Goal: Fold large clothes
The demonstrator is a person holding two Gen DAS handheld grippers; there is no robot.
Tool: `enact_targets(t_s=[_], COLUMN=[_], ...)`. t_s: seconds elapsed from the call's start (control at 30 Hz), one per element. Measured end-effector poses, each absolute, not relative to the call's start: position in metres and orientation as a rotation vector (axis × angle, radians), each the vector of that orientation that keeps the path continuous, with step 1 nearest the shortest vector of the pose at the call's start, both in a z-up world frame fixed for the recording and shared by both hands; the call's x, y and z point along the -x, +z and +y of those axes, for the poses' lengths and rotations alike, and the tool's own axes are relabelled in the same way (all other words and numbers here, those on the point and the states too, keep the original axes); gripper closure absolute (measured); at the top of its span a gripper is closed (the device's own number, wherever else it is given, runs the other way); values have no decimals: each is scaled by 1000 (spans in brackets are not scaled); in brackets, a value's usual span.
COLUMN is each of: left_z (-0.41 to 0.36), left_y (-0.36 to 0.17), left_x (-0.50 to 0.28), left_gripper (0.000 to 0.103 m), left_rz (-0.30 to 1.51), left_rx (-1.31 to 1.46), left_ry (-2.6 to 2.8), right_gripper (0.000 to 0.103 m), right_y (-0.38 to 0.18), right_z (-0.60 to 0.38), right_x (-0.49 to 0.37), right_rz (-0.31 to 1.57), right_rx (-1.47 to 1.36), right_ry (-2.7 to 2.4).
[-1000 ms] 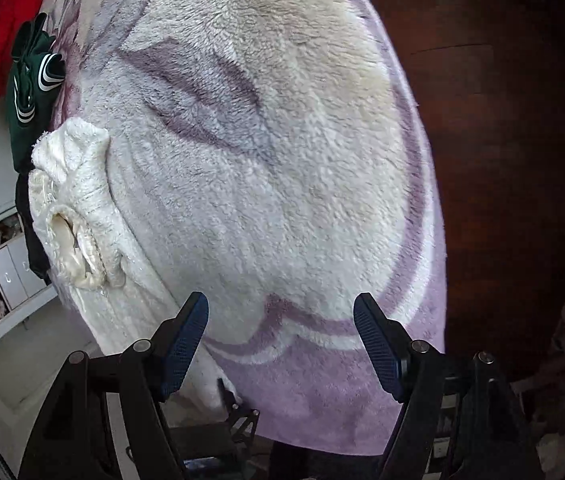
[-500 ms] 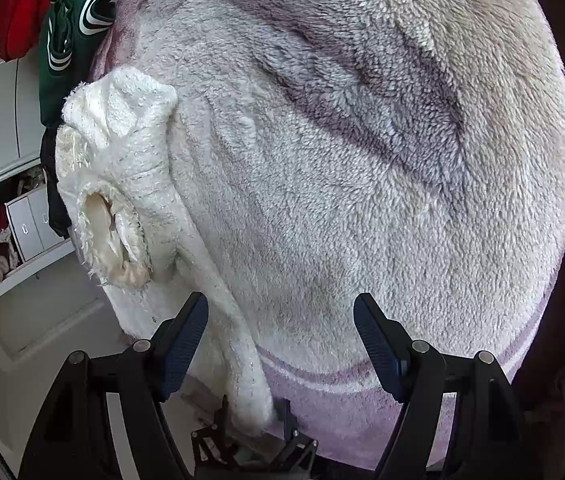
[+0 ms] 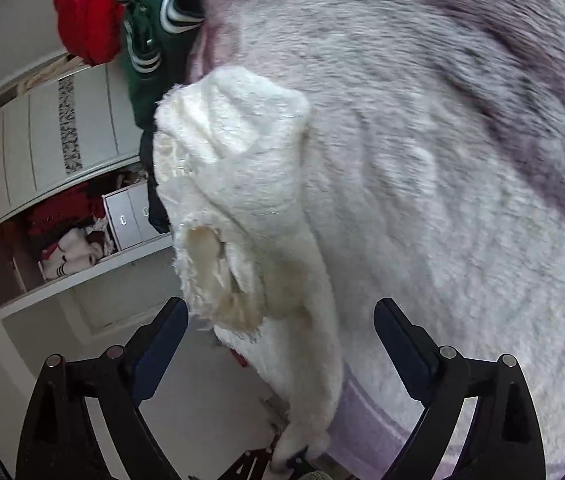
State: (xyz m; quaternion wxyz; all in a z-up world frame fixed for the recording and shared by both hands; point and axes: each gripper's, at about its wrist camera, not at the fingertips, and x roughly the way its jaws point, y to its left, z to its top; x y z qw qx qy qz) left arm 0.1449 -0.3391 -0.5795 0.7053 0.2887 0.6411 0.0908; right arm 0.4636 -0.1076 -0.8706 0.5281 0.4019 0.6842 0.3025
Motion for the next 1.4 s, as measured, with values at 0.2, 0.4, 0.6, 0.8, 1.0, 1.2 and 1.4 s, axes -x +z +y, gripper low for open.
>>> enact_targets(t_s=[0.2,0.4,0.6,0.8,1.0,1.2,1.4], left_z=[-333,-324,-312,-287,-240,-154,-35], left_y=[-575,-575,-571,-556,-523,-482,-472], left_x=[-150,-154,-158,-166,-169,-165,-167], left_gripper=[93,93,93,93,93,92,92], left_rz=[1426,1374,1320,1306,1305,1296,1302], left_rx=[-651,-751,-797,-722,-601,-407,-167], left_ry=[215,263,336,433,468,502,514], right_gripper=[3,0,41,79,80,81,81], right_y=[-836,-881,-890,-872,-803,-731,-710], right_z=[-23,-24,-31,-40,-21,70,194], right_x=[-475,-482,-494,-488,-485,-502,-522], right_rz=[1623,1736,1744,1735,1709,1731,1781], right_rx=[-448,-408,-713,-844,-832,-682,-486], right_ry=[695,583,676,627,634,667,663])
